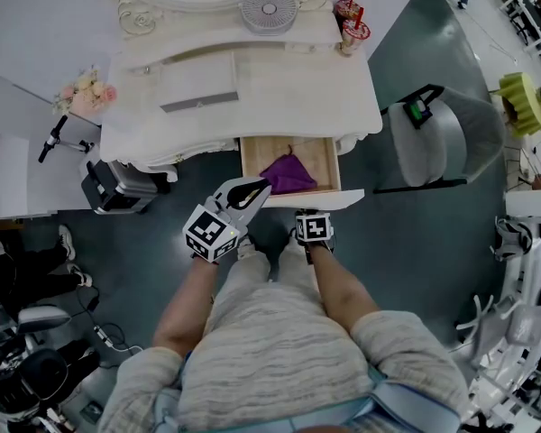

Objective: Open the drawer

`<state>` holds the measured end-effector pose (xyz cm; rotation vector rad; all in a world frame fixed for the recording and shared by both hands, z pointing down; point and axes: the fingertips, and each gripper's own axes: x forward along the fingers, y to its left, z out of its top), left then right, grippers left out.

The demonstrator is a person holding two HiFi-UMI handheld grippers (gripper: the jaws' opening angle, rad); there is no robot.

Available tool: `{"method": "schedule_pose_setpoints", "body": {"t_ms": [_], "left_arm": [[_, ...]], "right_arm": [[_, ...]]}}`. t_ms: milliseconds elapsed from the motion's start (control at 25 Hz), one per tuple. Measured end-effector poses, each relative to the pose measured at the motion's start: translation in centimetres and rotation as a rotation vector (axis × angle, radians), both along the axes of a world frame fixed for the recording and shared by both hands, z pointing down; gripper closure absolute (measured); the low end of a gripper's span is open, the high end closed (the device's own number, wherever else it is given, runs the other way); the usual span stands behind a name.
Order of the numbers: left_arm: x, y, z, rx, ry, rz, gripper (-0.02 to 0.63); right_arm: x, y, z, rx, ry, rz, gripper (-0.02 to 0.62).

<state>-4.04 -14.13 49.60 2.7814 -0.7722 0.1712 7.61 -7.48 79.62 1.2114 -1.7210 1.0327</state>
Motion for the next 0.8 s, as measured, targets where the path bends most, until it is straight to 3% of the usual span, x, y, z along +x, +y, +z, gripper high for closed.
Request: {"method": "schedule_pose_setpoints", "body": {"t_ms": [440, 800], "left_arm": [[0.2, -0.3, -0.7, 0.015, 0.015, 0.005, 0.572], [-0.3, -0.3, -1.7, 0.027, 0.025, -0.011, 0.571]], "right_arm": [[0.6, 0.2, -1.7, 0.005, 0.003, -0.066, 0.509], [0.5, -1.5, -7.8, 0.156, -0.129, -0.082, 0.518]]}}
